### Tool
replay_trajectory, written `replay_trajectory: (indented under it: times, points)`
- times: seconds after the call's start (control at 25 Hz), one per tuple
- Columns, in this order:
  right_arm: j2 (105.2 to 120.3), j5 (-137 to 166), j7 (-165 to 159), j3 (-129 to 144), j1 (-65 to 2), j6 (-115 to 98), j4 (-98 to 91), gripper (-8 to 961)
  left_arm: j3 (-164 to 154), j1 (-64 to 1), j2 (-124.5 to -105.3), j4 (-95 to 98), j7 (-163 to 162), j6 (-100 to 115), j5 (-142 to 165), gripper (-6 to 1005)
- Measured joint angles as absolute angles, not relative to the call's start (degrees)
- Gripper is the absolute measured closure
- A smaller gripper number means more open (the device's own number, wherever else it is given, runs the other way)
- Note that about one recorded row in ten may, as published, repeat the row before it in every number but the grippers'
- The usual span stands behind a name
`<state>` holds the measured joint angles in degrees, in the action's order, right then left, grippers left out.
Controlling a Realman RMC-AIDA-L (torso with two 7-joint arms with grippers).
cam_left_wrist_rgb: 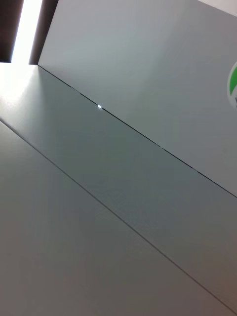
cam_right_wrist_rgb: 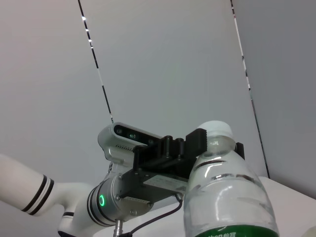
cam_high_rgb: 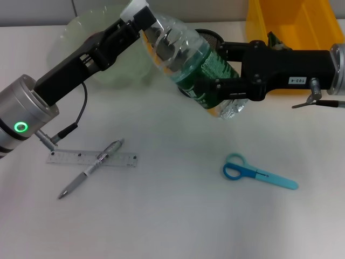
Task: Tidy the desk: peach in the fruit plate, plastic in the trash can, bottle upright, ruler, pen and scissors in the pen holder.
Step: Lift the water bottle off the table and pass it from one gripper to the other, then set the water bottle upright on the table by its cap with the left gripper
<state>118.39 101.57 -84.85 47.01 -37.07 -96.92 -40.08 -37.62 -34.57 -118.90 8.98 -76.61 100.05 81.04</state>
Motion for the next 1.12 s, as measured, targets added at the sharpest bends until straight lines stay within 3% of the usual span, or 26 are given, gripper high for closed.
replay_trajectory:
  times: [0.04,0.2,0.84,1.04,1.12]
  points:
    - [118.38,101.6,-84.8,47.0,-37.2,-96.9,-40.1,279,-37.6,-34.6,-118.79,9.1,-76.6,99.5,81.1,537]
    - [118.39,101.8,-84.8,47.1,-37.5,-96.8,-40.1,284,-37.5,-34.6,-118.78,9.3,-76.6,99.2,81.1,560]
    - [118.37,101.9,-86.1,47.1,-37.5,-93.1,-40.1,285,-36.1,-32.8,-118.49,12.6,-74.2,97.0,81.0,559]
    - [118.26,103.1,-86.5,47.1,-37.1,-91.7,-40.1,139,-36.1,-30.9,-118.34,15.8,-69.6,94.9,81.0,559]
    - [118.25,104.1,-86.5,47.1,-36.9,-91.1,-40.1,141,-36.1,-29.9,-118.24,17.0,-66.3,93.9,81.0,559]
